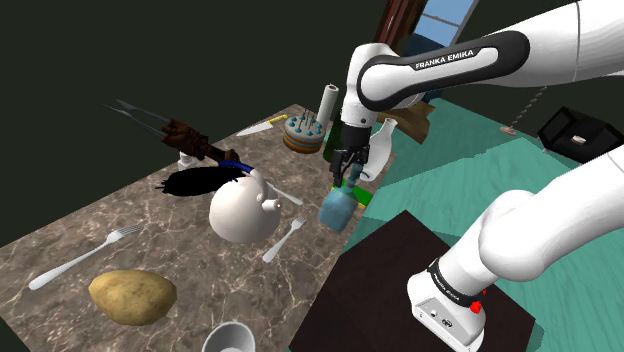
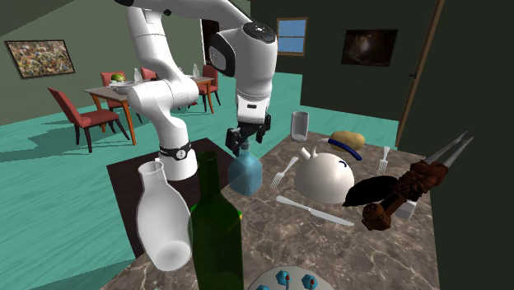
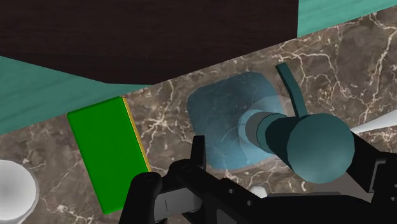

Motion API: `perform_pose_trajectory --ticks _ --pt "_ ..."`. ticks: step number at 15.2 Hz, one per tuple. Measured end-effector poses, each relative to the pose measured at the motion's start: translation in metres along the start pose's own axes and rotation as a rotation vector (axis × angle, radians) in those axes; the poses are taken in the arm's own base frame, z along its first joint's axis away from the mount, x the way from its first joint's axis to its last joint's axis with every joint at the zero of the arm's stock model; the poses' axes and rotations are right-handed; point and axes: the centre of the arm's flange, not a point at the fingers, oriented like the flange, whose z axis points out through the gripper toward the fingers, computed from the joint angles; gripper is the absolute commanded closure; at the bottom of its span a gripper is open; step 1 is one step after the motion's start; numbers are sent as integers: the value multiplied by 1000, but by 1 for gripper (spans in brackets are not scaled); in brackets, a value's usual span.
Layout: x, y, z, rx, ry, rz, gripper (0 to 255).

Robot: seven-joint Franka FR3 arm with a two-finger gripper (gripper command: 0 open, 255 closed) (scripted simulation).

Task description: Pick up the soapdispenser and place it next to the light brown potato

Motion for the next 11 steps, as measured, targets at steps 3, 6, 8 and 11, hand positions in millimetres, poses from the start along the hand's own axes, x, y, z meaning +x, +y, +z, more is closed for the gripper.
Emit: perform_pose_trajectory --ticks 3,6,8,11 --pt "0 0 0 0 0 0 255" --pt "0 0 0 0 0 0 255" --pt "0 0 0 0 0 0 255" --pt "-1 -1 -3 0 0 0 255"
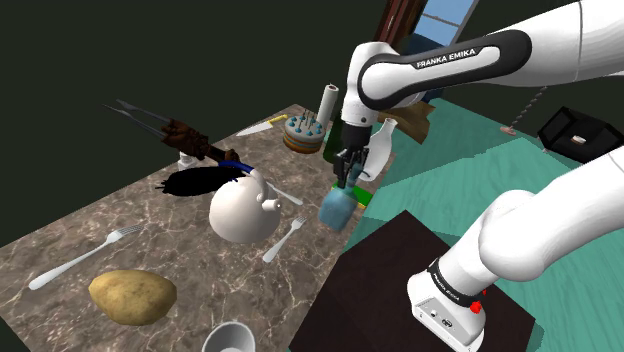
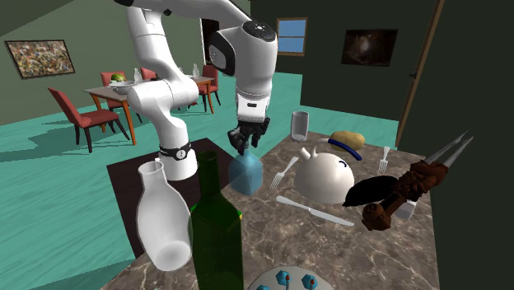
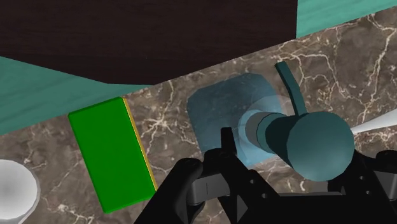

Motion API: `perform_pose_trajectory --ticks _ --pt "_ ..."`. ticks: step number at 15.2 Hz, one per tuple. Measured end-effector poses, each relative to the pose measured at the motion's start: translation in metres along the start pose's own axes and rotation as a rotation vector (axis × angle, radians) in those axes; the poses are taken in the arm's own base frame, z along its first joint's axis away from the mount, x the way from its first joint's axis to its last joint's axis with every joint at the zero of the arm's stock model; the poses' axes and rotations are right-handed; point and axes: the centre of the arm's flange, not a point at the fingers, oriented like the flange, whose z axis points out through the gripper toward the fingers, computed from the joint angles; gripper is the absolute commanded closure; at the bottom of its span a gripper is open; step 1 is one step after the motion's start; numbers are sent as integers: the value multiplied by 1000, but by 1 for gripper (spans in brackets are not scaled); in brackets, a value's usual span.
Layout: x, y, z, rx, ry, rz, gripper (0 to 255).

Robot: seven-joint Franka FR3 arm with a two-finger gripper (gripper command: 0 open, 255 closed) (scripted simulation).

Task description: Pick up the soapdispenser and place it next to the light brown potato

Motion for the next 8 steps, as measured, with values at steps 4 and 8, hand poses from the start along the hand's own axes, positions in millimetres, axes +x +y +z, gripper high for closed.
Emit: perform_pose_trajectory --ticks 4,8 --pt "-5 -3 -17 0 0 0 255" --pt "-11 -5 -38 0 0 0 255"
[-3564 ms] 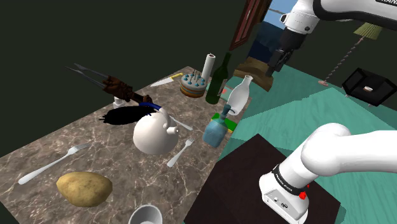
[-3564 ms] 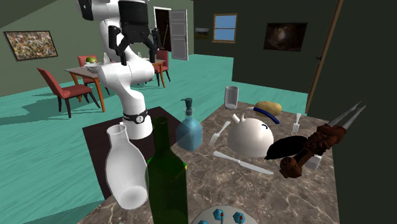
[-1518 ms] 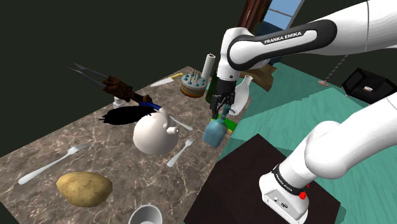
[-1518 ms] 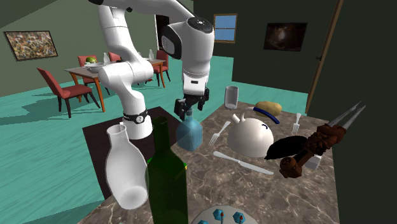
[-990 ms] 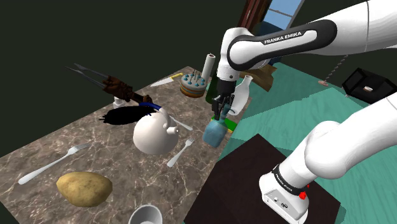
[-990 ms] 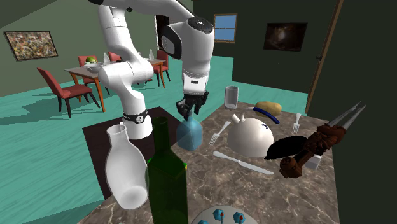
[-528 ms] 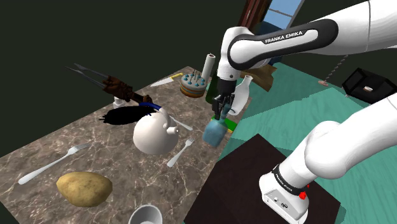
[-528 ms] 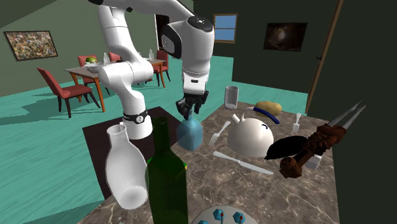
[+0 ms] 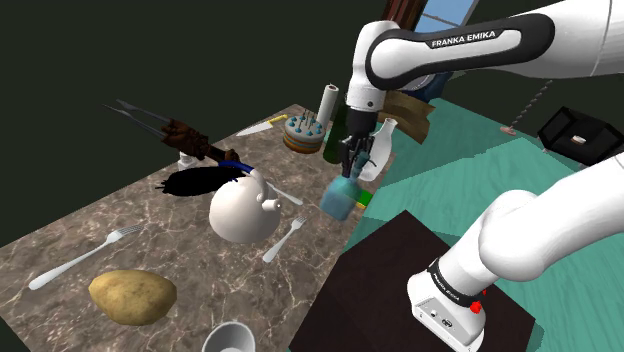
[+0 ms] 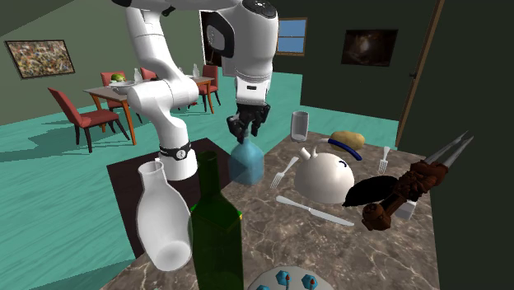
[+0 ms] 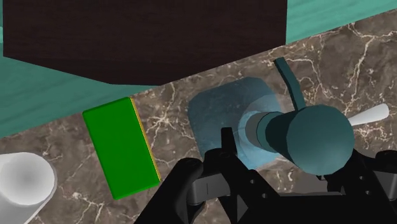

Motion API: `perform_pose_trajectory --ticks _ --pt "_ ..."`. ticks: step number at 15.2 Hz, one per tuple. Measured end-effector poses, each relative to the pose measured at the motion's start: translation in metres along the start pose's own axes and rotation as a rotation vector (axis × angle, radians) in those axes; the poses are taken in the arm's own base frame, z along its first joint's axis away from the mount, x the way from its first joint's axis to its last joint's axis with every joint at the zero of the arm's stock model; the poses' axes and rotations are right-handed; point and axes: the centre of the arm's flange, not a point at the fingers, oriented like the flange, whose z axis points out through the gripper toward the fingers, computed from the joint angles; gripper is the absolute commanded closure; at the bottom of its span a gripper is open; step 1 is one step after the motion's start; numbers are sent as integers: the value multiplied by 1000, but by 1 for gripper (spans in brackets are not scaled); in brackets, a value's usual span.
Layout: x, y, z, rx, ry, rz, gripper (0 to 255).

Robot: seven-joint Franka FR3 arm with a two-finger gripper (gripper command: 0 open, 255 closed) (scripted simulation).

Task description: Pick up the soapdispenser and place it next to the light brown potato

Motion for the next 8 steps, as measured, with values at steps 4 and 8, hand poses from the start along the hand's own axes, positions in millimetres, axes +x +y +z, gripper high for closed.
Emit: perform_pose_trajectory --ticks 4,8 --pt "-5 -3 -19 0 0 0 255" --pt "-12 -6 -39 0 0 0 255"
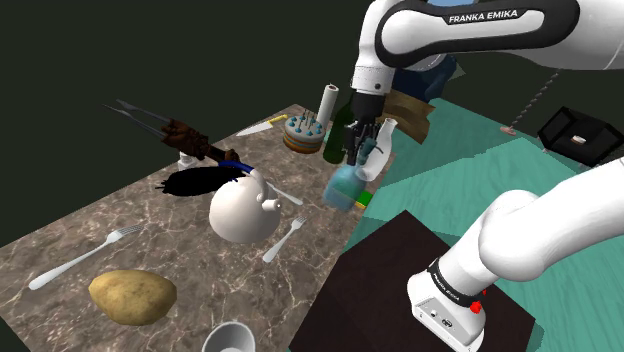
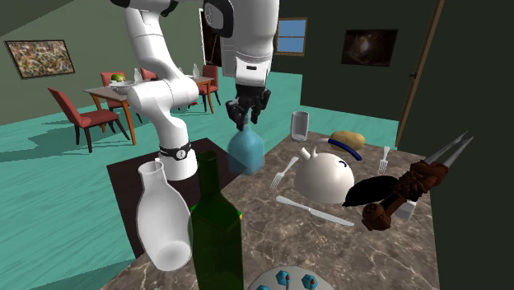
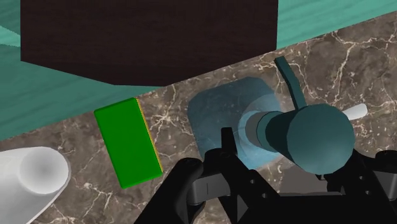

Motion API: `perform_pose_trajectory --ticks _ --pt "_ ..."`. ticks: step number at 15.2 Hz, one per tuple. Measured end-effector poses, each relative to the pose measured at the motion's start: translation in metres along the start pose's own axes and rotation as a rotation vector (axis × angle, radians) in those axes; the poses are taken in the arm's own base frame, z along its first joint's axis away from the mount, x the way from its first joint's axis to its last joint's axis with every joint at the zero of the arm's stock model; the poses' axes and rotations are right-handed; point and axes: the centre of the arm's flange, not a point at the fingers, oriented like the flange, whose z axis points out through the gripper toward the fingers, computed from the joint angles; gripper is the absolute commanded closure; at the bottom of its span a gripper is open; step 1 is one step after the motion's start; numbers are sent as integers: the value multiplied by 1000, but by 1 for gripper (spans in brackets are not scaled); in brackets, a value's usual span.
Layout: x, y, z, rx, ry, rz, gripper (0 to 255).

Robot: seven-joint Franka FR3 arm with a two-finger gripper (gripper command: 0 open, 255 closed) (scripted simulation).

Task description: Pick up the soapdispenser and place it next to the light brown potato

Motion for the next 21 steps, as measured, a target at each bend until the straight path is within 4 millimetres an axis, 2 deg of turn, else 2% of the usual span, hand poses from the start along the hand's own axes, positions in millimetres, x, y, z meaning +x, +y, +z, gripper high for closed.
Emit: perform_pose_trajectory --ticks 21 --pt "-32 -17 -105 0 0 0 255"
